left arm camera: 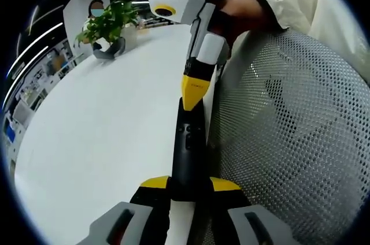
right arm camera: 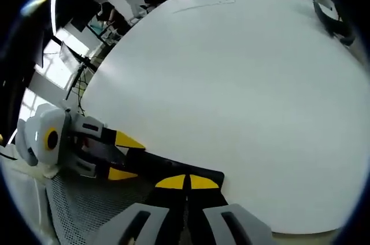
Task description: Press the specified remote control buttons in sequence, fully releasing each button before pressing the next.
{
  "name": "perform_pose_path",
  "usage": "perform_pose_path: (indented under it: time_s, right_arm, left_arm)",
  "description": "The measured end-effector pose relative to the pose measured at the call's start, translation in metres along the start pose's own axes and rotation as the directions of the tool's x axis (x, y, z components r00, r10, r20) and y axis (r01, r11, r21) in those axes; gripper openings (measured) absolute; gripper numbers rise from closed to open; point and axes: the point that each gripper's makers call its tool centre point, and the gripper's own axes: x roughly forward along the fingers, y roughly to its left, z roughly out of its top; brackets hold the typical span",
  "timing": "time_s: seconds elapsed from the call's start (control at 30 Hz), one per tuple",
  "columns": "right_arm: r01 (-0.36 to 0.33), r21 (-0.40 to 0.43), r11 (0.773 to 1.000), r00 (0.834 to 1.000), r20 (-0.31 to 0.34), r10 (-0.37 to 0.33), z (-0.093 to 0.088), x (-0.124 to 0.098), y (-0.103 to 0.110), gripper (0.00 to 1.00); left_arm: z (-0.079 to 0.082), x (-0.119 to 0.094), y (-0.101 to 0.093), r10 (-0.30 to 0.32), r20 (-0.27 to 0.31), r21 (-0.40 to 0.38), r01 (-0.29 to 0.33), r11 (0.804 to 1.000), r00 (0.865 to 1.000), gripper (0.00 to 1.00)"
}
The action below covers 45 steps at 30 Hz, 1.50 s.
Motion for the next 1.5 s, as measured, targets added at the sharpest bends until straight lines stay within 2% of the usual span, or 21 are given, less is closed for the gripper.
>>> perform_pose_path:
  time_s: [0.2,0.33,0.43,0.5,0.57,0.73,0.83,0.97,1.27,1.5]
  right_arm:
    - [-0.028,0.065,0.997,1.0,0.009,0.027,0.0,-0.001,-0.002,0.0]
    - [-0.021,0.04,0.999,1.0,-0.007,0.022,0.002,0.0,0.001,0.0]
    - [-0.016,0.009,1.0,1.0,0.01,0.016,0.006,0.002,0.002,0.0]
    - [-0.028,0.018,0.999,0.999,0.036,0.027,0.011,0.005,0.004,0.0]
    - [-0.058,0.043,0.997,0.998,0.03,0.057,0.01,0.01,0.007,0.0]
    - [-0.058,0.066,0.996,0.998,0.041,0.055,0.011,0.007,0.005,0.0]
    - [-0.064,0.054,0.996,0.997,0.035,0.062,0.011,0.008,0.009,0.0]
    - [-0.048,-0.015,0.999,0.999,0.022,0.049,0.01,0.011,0.013,0.0]
    - [-0.052,0.012,0.999,0.998,0.035,0.052,0.01,0.011,0.011,0.0]
    - [-0.04,-0.029,0.999,0.998,0.048,0.041,0.01,0.012,0.011,0.0]
  left_arm:
    - [0.0,0.0,0.0,0.003,0.001,0.002,-0.003,1.0,1.0,0.24]
    - [0.0,0.0,0.0,0.002,0.002,0.0,-0.002,1.0,1.0,0.24]
    - [0.0,0.0,0.0,0.002,0.001,-0.001,-0.002,1.0,1.0,0.24]
    - [0.0,0.0,0.0,0.002,0.002,-0.001,-0.002,1.0,1.0,0.24]
    - [0.0,0.0,0.0,0.003,0.003,-0.001,-0.003,1.0,1.0,0.24]
    - [0.0,0.0,0.0,0.002,0.004,-0.003,-0.002,1.0,1.0,0.24]
    - [0.0,0.0,0.0,0.002,0.003,-0.002,-0.002,1.0,1.0,0.24]
    - [0.0,0.0,0.0,0.003,0.004,0.0,-0.003,1.0,1.0,0.24]
    - [0.0,0.0,0.0,0.002,0.007,-0.003,-0.002,1.0,1.0,0.24]
    - [0.0,0.0,0.0,0.005,0.01,-0.004,-0.005,1.0,1.0,0.24]
